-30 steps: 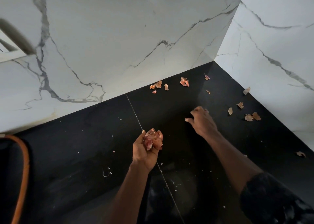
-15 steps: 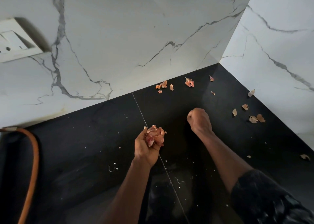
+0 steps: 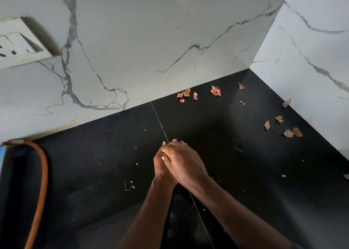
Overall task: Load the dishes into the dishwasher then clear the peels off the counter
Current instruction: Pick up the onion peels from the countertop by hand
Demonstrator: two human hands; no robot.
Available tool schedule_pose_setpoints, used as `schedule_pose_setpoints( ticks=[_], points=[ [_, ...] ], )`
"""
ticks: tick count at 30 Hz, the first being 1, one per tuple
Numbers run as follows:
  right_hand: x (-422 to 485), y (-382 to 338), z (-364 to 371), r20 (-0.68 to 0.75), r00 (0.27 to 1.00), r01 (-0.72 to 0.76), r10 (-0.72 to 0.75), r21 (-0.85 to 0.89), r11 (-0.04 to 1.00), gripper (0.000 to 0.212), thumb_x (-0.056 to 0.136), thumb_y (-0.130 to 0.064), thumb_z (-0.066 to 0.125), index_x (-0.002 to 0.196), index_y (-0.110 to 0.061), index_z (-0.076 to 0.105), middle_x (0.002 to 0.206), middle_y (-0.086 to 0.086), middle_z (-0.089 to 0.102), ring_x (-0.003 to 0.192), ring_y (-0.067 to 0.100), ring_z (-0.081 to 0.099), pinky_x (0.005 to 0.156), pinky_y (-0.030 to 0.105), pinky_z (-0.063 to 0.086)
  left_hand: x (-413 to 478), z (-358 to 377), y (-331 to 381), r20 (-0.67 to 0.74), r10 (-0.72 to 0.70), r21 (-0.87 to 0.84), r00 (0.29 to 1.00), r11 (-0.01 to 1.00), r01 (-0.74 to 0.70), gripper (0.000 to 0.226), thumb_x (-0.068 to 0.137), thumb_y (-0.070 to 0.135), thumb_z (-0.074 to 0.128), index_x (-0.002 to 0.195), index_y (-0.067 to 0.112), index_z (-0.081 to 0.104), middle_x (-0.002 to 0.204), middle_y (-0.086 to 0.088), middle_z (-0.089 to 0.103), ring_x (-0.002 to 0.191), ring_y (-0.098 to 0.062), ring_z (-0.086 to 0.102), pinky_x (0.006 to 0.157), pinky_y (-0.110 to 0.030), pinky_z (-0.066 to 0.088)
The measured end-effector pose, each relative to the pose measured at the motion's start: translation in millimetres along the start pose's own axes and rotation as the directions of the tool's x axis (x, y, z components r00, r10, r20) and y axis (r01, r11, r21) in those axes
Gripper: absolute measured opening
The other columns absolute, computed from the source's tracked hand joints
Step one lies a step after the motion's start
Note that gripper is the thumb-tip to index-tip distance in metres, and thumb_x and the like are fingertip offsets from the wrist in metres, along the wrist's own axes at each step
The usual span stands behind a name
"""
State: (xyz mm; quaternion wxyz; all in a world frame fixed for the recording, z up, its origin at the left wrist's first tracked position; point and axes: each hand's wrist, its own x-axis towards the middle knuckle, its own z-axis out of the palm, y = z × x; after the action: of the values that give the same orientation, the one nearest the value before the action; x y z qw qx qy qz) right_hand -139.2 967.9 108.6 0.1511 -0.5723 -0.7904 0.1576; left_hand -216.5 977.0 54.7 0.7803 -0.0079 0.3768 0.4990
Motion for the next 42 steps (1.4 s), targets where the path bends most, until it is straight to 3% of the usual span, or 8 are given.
schedule_pose_setpoints(
  ticks=[6, 10, 14, 18, 20, 30, 38, 42],
  points=[
    [9.9, 7.6, -30.2, -0.051, 0.999, 0.024, -0.016, 0.167, 0.986, 0.019, 0.100, -0.029, 0.057, 0.115, -0.023, 0.069, 0.106, -0.009, 0.069, 0.091, 0.006, 0.066, 0.083, 0.025, 0.057, 10.7, -8.1, 0.4, -0.121, 0.063, -0.051, 0.991, 0.996, -0.070, 0.040, 0.100, 0.037, 0.049, 0.117, 0.004, 0.065, 0.109, -0.015, 0.060, 0.109, -0.032, 0.056, 0.102, -0.041, 0.040],
    [61.5, 61.8, -35.5, -0.163, 0.982, -0.048, 0.100, 0.295, 0.954, 0.015, 0.093, -0.023, 0.066, 0.105, -0.018, 0.074, 0.100, -0.003, 0.074, 0.084, 0.011, 0.070, 0.076, 0.031, 0.059, 12.5, -2.1, 3.7, -0.156, 0.020, -0.196, 0.988, 0.979, -0.051, 0.033, 0.103, 0.028, 0.049, 0.107, -0.001, 0.065, 0.088, -0.014, 0.070, 0.088, -0.026, 0.070, 0.067, -0.029, 0.060],
    [142.3, 131.6, -29.5, -0.037, 0.972, -0.231, 0.232, 0.041, 0.972, 0.043, 0.096, -0.016, 0.065, 0.138, -0.011, 0.055, 0.134, 0.009, 0.061, 0.119, 0.022, 0.061, 0.100, 0.035, 0.051, 10.8, -1.1, 5.6, -0.182, 0.015, -0.208, 0.983, 0.977, -0.053, 0.037, 0.102, 0.029, 0.053, 0.119, -0.002, 0.064, 0.114, -0.023, 0.068, 0.111, -0.034, 0.066, 0.071, -0.035, 0.062],
    [190.7, 164.2, -19.3, 0.133, 0.970, -0.167, 0.201, -0.234, 0.958, 0.057, 0.096, -0.007, 0.060, 0.149, -0.010, 0.040, 0.149, 0.012, 0.041, 0.132, 0.032, 0.046, 0.102, 0.042, 0.048, 11.9, -6.0, 8.2, -0.196, 0.011, -0.180, 0.981, 0.982, -0.047, 0.036, 0.101, 0.029, 0.054, 0.116, -0.002, 0.064, 0.119, -0.024, 0.066, 0.110, -0.034, 0.067, 0.101, -0.036, 0.052],
    [202.4, 171.0, -11.5, 0.176, 0.966, -0.138, 0.187, -0.256, 0.957, 0.061, 0.095, -0.005, 0.060, 0.151, -0.013, 0.037, 0.150, 0.012, 0.038, 0.133, 0.034, 0.044, 0.102, 0.044, 0.049, 12.6, -7.5, 12.0, -0.205, 0.010, -0.169, 0.979, 0.985, -0.046, 0.036, 0.101, 0.029, 0.054, 0.115, -0.002, 0.065, 0.120, -0.024, 0.066, 0.113, -0.034, 0.066, 0.098, -0.036, 0.054],
    [202.9, 148.7, 17.2, 0.013, 0.986, -0.158, 0.164, -0.208, 0.965, 0.022, 0.098, -0.007, 0.058, 0.119, -0.005, 0.063, 0.112, 0.011, 0.065, 0.100, 0.022, 0.062, 0.080, 0.032, 0.052, 5.9, 0.2, 20.2, -0.182, 0.028, -0.197, 0.983, 0.978, -0.065, 0.035, 0.101, 0.029, 0.053, 0.114, -0.002, 0.064, 0.106, -0.022, 0.071, 0.108, -0.033, 0.067, 0.078, -0.036, 0.063],
    [198.7, 138.8, 28.2, 0.096, 0.995, -0.012, 0.040, -0.275, 0.961, 0.028, 0.094, -0.003, 0.062, 0.123, -0.005, 0.060, 0.136, 0.016, 0.047, 0.118, 0.028, 0.053, 0.089, 0.036, 0.055, 2.3, -0.3, 18.3, -0.145, 0.043, -0.201, 0.989, 0.977, -0.072, 0.034, 0.102, 0.029, 0.051, 0.111, -0.002, 0.064, 0.108, -0.023, 0.069, 0.107, -0.033, 0.067, 0.075, -0.035, 0.062],
    [191.4, 130.5, 20.7, 0.126, 0.990, -0.018, 0.057, -0.293, 0.956, 0.021, 0.093, -0.001, 0.064, 0.113, -0.004, 0.062, 0.122, 0.012, 0.055, 0.104, 0.025, 0.058, 0.078, 0.031, 0.048, 3.4, 0.1, 19.5, -0.148, 0.051, -0.206, 0.988, 0.975, -0.081, 0.034, 0.102, 0.028, 0.051, 0.111, -0.003, 0.064, 0.105, -0.022, 0.070, 0.102, -0.033, 0.069, 0.079, -0.036, 0.062]
  ],
)
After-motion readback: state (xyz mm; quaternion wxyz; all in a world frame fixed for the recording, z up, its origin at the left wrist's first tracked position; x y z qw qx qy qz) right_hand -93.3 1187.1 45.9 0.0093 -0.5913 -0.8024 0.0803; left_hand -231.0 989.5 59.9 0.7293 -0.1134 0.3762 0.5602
